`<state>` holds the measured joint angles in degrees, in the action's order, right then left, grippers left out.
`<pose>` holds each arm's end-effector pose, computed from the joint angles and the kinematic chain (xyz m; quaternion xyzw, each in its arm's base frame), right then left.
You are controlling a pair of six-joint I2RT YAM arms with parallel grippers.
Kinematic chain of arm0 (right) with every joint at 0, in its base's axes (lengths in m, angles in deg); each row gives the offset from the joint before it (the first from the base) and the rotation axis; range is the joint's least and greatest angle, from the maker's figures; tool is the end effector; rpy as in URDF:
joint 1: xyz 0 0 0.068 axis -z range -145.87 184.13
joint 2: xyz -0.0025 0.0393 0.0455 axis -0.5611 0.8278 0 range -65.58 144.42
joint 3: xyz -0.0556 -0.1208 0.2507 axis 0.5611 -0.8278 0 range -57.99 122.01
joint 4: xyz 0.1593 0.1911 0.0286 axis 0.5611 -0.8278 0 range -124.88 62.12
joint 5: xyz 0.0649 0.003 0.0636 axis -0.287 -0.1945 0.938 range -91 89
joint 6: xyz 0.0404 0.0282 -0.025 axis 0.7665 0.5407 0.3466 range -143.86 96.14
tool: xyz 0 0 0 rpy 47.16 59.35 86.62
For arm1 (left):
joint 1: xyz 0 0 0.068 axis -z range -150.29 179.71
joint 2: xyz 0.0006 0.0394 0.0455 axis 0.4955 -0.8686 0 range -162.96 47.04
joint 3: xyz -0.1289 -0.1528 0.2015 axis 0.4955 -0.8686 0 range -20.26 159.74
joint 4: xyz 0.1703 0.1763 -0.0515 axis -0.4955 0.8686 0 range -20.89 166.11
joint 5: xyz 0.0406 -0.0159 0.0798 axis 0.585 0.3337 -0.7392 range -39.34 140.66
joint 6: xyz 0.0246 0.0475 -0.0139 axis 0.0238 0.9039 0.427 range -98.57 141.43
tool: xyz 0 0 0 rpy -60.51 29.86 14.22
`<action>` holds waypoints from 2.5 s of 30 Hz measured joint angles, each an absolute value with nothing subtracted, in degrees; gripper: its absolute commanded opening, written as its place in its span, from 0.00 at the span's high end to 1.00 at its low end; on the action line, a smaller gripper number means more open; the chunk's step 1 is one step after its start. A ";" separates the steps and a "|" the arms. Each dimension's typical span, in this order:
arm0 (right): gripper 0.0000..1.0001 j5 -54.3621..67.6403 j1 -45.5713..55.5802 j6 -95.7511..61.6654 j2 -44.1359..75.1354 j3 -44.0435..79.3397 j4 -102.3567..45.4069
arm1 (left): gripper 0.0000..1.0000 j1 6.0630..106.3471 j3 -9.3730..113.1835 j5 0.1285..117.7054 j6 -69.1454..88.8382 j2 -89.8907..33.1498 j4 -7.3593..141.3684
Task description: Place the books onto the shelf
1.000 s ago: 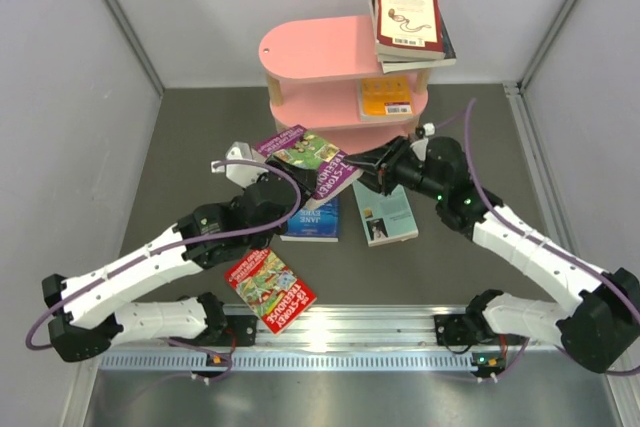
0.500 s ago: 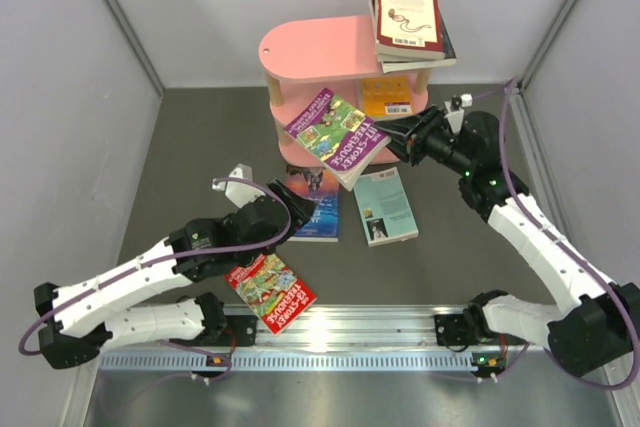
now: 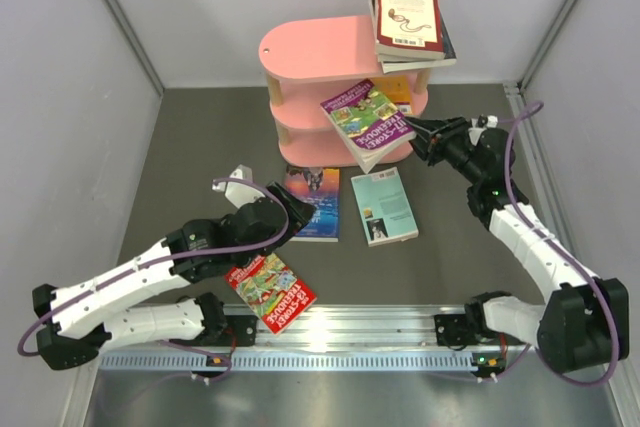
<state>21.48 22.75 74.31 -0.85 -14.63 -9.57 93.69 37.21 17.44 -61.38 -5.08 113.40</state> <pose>0.2423 0.0634 0.3274 0.3916 0.6094 0.6328 0.2736 0.0884 -0.1345 0.3461 -0.2629 0.8329 -0.3221 0.3652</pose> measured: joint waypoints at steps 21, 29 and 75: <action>1.00 10.40 26.82 81.31 10.95 -16.32 6.49 | 0.35 93.74 37.19 18.76 -61.40 -3.75 114.54; 1.00 7.58 26.82 80.26 14.95 -12.18 5.31 | 0.34 93.80 37.19 18.69 -61.42 -3.75 114.69; 0.00 16.43 31.15 32.89 17.14 12.47 -55.26 | 0.02 93.78 34.13 13.27 -60.40 -1.34 117.60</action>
<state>16.43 31.15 32.89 17.14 12.47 -55.26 93.78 34.13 13.27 -60.40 -1.34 117.60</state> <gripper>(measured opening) 0.996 0.875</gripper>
